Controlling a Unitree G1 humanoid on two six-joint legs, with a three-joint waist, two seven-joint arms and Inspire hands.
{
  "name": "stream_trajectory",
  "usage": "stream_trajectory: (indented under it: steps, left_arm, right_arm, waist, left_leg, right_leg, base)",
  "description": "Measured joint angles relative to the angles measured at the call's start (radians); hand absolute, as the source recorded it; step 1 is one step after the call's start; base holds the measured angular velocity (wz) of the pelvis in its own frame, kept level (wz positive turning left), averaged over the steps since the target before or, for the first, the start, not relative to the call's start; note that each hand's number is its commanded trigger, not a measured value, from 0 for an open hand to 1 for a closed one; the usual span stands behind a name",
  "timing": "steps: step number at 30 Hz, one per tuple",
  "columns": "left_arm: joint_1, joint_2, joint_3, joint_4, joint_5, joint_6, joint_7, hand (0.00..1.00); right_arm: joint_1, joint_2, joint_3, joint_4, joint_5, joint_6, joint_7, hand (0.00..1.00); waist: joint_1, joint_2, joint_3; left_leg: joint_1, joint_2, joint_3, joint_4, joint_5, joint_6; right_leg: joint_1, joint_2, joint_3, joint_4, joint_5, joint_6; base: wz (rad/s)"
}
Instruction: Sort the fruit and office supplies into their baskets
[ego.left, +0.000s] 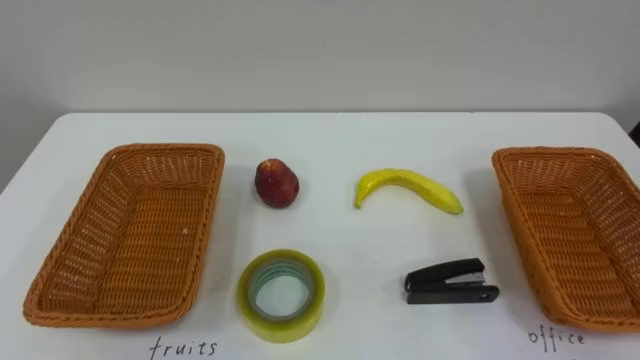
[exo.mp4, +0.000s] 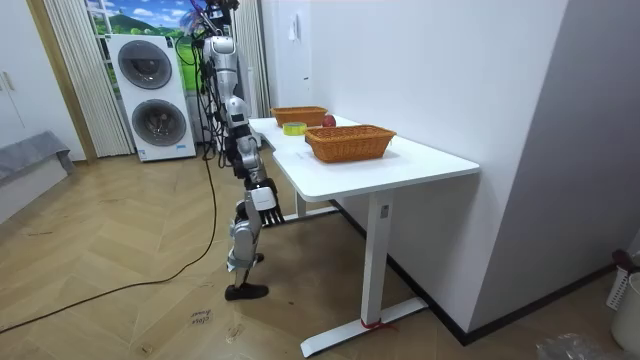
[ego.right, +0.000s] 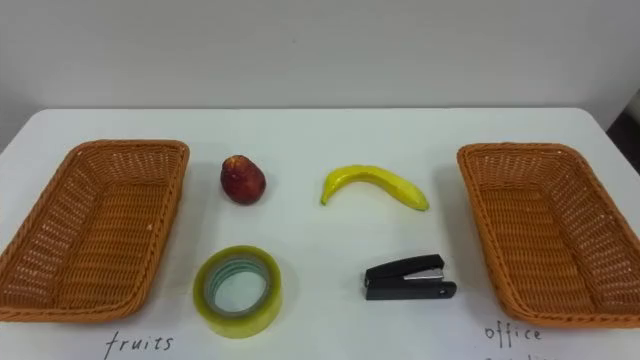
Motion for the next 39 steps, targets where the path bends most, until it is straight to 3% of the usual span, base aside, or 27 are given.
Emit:
stream_trajectory:
  steps: [15, 21, 26, 28, 32, 37, 39]
  left_arm:
    - [0.002, 0.000, 0.000, -0.001, 0.001, 0.017, -0.026, 0.00]
    - [0.008, 0.000, 0.018, -0.006, -0.002, 0.033, -0.017, 0.00]
    - [0.035, 0.001, 0.059, -0.039, -0.001, 0.035, -0.013, 0.00]
    - [0.054, 0.003, 0.112, -0.069, -0.031, 0.034, -0.008, 0.00]
    - [0.072, 0.017, 0.134, -0.110, -0.080, 0.029, 0.019, 0.00]
    - [0.072, 0.042, 0.138, -0.129, -0.141, -0.014, 0.045, 0.00]
    - [0.075, 0.043, 0.149, -0.142, -0.156, -0.027, 0.048, 0.00]
  right_arm:
    - [0.003, 0.001, -0.004, 0.000, 0.042, 0.011, -0.021, 0.00]
    - [0.029, 0.004, -0.056, 0.001, 0.157, 0.030, -0.066, 0.00]
    - [0.078, 0.003, -0.180, -0.005, 0.265, 0.034, -0.118, 0.00]
    - [0.100, -0.006, -0.282, -0.015, 0.318, 0.055, -0.160, 0.00]
    - [0.136, -0.014, -0.412, -0.087, 0.411, 0.065, -0.252, 0.00]
    - [0.154, -0.012, -0.566, -0.371, 0.471, 0.044, -0.467, 0.00]
    - [0.157, -0.013, -0.602, -0.488, 0.468, 0.011, -0.551, 0.00]
  waist:
    - [-0.001, -0.001, 0.0012]
    - [-0.008, -0.002, 0.0005]
    - [-0.052, -0.006, -0.0008]
    - [-0.067, -0.015, -0.0035]
    - [-0.092, -0.029, -0.0033]
    - [-0.128, -0.045, -0.0024]
    - [-0.135, -0.045, -0.0027]
  left_leg:
    - [-0.001, 0.000, -0.005, -0.002, 0.000, 0.000]
    - [0.007, 0.000, -0.002, -0.005, 0.000, 0.000]
    - [0.008, 0.000, 0.001, -0.015, 0.000, 0.000]
    - [0.020, 0.003, 0.019, -0.021, 0.000, 0.000]
    - [0.021, 0.006, 0.034, -0.022, 0.000, 0.000]
    - [0.019, 0.008, 0.067, -0.027, 0.000, 0.001]
    - [0.018, 0.008, 0.069, -0.027, 0.000, 0.001]
  right_leg:
    - [-0.001, 0.001, 0.005, -0.002, 0.000, 0.000]
    - [-0.002, 0.001, 0.005, -0.003, 0.000, 0.000]
    - [-0.003, 0.002, 0.018, -0.002, 0.000, 0.000]
    - [-0.004, 0.004, 0.030, -0.001, -0.001, 0.000]
    - [-0.019, 0.006, 0.048, 0.008, -0.001, 0.000]
    - [-0.037, 0.007, 0.081, 0.023, 0.000, 0.000]
    - [-0.042, 0.007, 0.084, 0.031, 0.000, 0.000]
  base:
    - [0.00]
    - [0.00]
    - [-0.03]
    - [-0.19]
    - [-0.19]
    - [-0.19]
    - [-0.06]
